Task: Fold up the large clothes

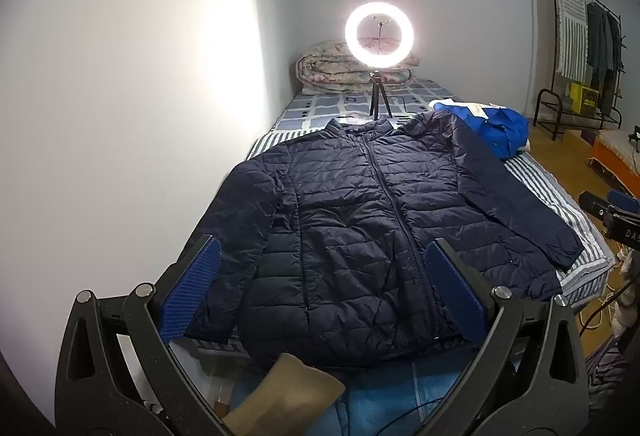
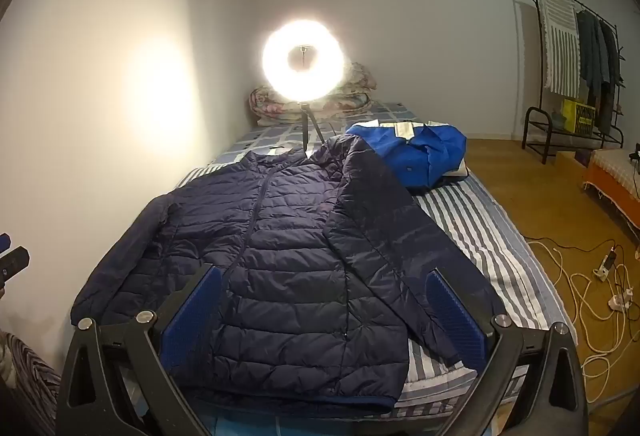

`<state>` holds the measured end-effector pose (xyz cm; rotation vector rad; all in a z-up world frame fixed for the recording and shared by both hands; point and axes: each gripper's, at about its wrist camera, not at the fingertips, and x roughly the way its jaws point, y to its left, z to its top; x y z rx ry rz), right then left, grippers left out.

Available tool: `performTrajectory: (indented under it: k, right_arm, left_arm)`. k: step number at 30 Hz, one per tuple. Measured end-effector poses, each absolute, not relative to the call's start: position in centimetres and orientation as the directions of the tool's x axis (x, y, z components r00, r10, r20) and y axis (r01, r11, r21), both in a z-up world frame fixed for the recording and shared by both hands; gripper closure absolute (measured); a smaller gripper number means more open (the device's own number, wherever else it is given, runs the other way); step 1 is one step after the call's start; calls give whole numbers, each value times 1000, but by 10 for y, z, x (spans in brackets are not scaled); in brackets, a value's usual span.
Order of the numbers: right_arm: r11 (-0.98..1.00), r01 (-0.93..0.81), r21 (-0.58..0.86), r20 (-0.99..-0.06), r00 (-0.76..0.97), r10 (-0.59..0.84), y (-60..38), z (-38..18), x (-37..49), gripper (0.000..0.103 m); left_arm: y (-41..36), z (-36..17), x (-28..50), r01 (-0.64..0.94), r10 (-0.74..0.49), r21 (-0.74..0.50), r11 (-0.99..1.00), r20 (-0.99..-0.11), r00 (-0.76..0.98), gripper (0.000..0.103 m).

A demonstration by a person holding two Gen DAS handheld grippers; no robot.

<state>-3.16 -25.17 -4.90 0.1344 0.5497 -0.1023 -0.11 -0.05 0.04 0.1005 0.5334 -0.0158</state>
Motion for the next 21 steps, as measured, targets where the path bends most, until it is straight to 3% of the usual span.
performTrajectory:
  k: [21]
  right_arm:
    - [984, 133, 119, -526, 849, -51, -255, -52, -35, 0]
  left_arm:
    - [5, 1, -11, 14, 17, 57, 998, -512, 859, 0]
